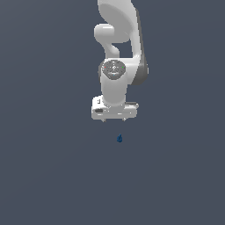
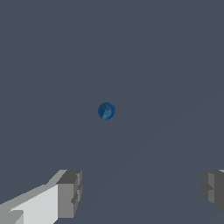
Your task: Pick up the object and move it to a goal position.
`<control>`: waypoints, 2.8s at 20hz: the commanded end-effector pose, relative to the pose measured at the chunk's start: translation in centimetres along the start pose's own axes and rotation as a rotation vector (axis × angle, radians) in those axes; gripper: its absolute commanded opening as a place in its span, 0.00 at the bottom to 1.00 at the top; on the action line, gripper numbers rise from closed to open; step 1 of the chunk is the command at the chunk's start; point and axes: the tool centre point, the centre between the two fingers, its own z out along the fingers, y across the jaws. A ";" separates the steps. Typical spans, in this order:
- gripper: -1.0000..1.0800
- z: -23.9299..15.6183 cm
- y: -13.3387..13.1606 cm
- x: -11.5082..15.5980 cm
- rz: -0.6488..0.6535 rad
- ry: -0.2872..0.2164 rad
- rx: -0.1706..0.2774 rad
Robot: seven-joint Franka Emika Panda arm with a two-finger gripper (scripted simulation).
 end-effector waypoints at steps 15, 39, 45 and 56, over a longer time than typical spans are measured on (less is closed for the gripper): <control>0.96 -0.4 1.1 0.6 0.011 -0.002 -0.020; 0.96 5.4 -2.9 4.2 0.085 0.059 -0.012; 0.96 8.4 -2.9 4.4 0.087 0.060 -0.012; 0.00 9.9 -2.9 4.6 0.088 0.061 -0.012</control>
